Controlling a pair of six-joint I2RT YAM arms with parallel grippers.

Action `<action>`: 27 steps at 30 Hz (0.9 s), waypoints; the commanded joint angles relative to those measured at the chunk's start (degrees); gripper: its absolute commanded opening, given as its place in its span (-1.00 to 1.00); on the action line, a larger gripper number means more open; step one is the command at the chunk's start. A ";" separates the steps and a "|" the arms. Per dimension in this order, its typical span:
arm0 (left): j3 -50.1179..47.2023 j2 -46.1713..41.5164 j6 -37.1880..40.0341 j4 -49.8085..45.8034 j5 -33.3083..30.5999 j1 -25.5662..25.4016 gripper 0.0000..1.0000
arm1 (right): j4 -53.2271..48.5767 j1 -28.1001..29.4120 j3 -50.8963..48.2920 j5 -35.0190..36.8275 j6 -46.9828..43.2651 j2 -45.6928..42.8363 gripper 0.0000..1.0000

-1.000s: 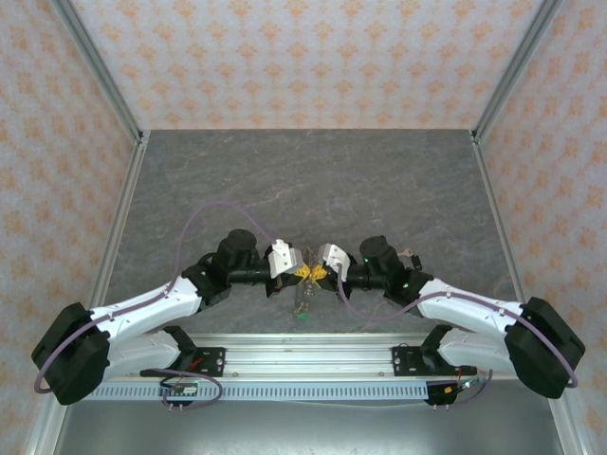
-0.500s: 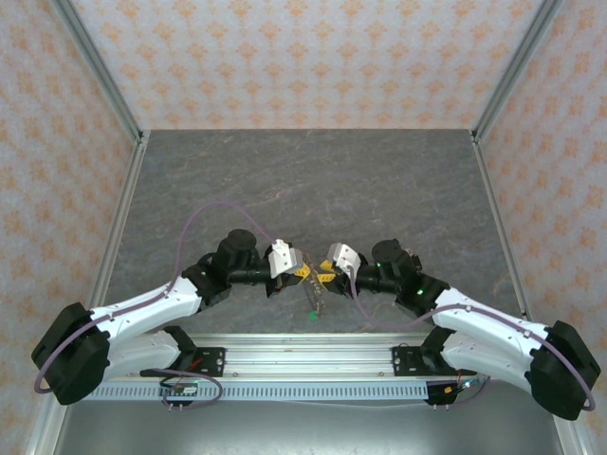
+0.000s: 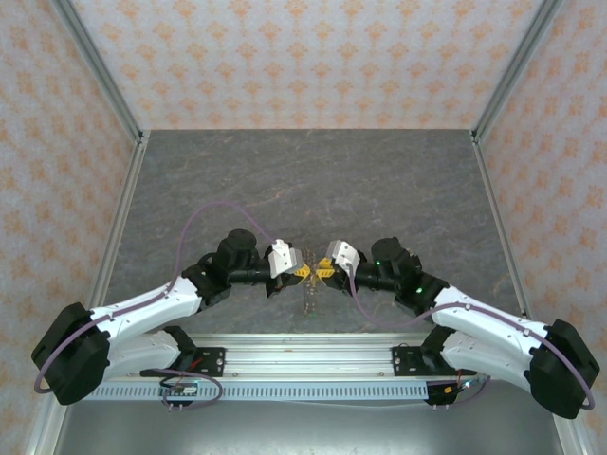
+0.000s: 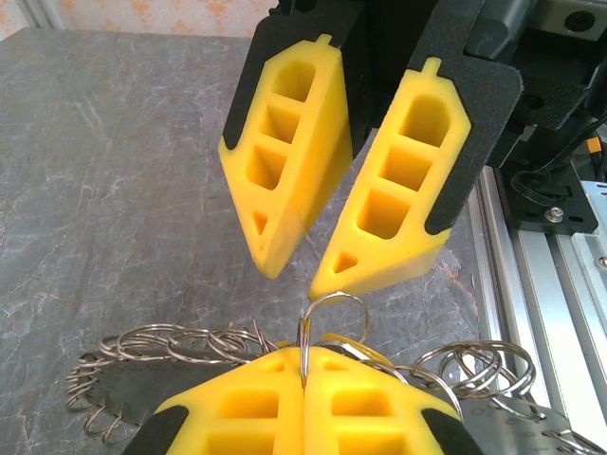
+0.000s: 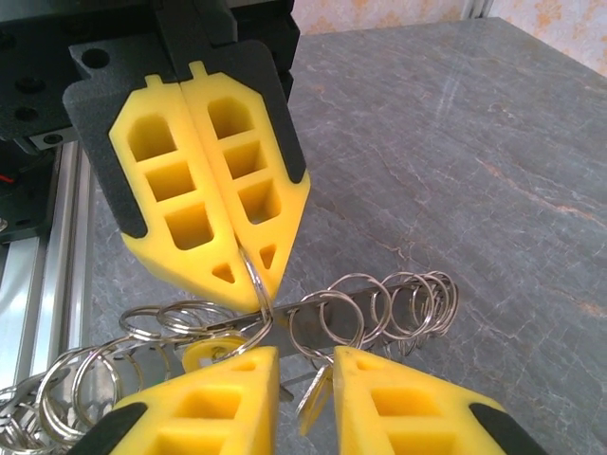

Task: Put the keys on the keyring

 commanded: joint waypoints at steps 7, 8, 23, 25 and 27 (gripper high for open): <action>0.88 0.03 -1.24 4.69 0.95 -0.27 -1.00 | 3.13 -0.12 0.30 3.13 1.19 -3.92 -0.61; 0.89 0.06 -1.28 4.63 0.87 -0.27 -1.00 | 3.01 -0.16 0.43 2.94 1.25 -4.24 -0.61; 0.36 -0.28 -2.84 7.34 1.91 -0.27 -1.00 | 4.56 -0.16 0.13 -0.52 2.68 2.50 -0.81; 0.45 -0.08 -3.43 8.03 2.85 -0.27 -1.00 | 4.91 -0.16 0.38 -0.77 3.52 3.16 -0.83; 0.54 0.27 -3.73 8.45 3.09 -0.26 -1.00 | 5.76 -0.16 0.39 -1.60 4.41 3.64 -0.84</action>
